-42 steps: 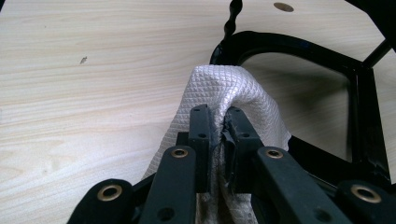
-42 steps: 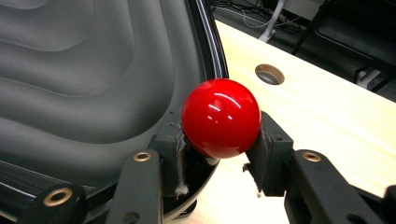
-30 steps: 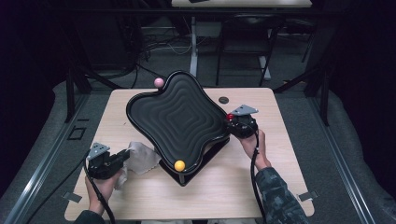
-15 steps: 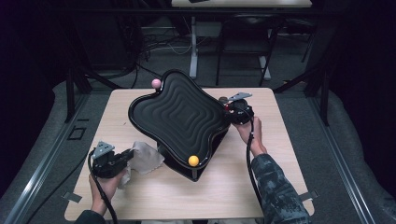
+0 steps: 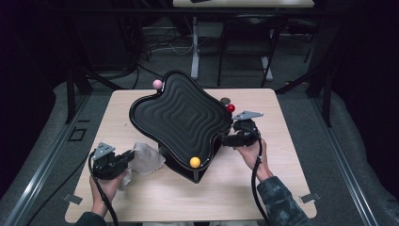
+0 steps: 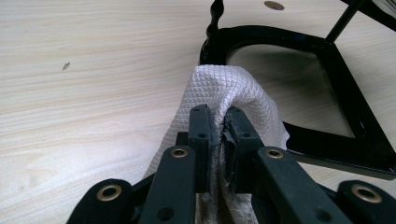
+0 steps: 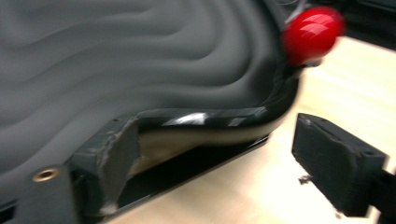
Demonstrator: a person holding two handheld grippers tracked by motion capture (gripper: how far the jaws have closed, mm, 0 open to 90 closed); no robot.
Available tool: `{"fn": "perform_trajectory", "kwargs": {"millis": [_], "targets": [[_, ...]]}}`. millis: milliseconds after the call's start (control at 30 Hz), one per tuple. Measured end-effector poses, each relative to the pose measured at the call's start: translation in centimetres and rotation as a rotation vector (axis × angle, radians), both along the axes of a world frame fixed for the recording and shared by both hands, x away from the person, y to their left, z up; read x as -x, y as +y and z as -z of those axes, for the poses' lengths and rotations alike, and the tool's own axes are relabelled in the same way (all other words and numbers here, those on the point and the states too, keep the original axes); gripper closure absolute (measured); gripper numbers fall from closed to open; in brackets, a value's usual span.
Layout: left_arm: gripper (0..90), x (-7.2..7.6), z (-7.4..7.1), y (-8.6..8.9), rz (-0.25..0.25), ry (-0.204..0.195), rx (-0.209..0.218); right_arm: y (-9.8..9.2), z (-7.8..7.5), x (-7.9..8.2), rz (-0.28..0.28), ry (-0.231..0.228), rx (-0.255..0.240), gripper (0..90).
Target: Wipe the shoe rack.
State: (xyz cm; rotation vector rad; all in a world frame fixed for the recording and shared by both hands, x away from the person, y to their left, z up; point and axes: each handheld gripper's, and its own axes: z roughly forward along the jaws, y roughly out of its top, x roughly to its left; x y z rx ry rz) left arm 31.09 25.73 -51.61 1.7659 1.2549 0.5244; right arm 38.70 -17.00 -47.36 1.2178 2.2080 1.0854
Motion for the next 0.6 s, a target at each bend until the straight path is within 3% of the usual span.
{"fn": "perform_trajectory", "kwargs": {"millis": [33,133,167,200,233,400,433,467,500,567,600], "targets": [[82.2,0.0,0.0,0.0,0.000,0.000,0.000,0.3,0.0,1.3,-0.048,0.012,-0.015,10.3],[82.2,-0.1,0.0,-0.1,0.001,-0.001,0.002,1.3,-0.3,3.0,-0.056,0.026,0.007,5.1],[82.1,-0.1,0.0,0.0,0.003,-0.001,0.000,1.5,-0.2,3.4,-0.120,0.045,-0.055,3.1],[82.0,-0.1,0.0,0.0,0.003,-0.001,0.000,1.5,-0.2,3.4,-0.120,0.045,-0.055,3.1],[81.9,-0.1,0.0,0.0,0.003,-0.002,-0.005,2.1,-0.1,4.2,-0.167,0.063,-0.080,0.0],[81.9,-0.2,0.1,0.1,0.003,0.000,-0.005,3.8,-0.3,5.7,-0.166,0.074,-0.029,0.0],[81.9,-0.2,0.1,0.2,0.002,0.001,-0.006,4.5,-0.6,6.5,-0.224,0.052,-0.083,2.8],[81.9,-0.2,0.1,0.2,0.001,0.001,-0.005,4.8,-0.8,7.0,-0.245,0.030,-0.098,6.0],[81.9,-0.2,0.1,0.2,0.003,0.000,-0.004,5.3,-1.1,7.5,-0.231,0.011,-0.057,8.5],[81.9,-0.2,0.1,0.2,0.003,0.000,-0.004,5.8,-1.2,7.9,-0.252,-0.002,-0.066,11.9],[81.9,-0.3,0.1,0.2,0.003,0.000,-0.006,6.5,-1.3,8.5,-0.276,-0.015,-0.074,17.7]]}}
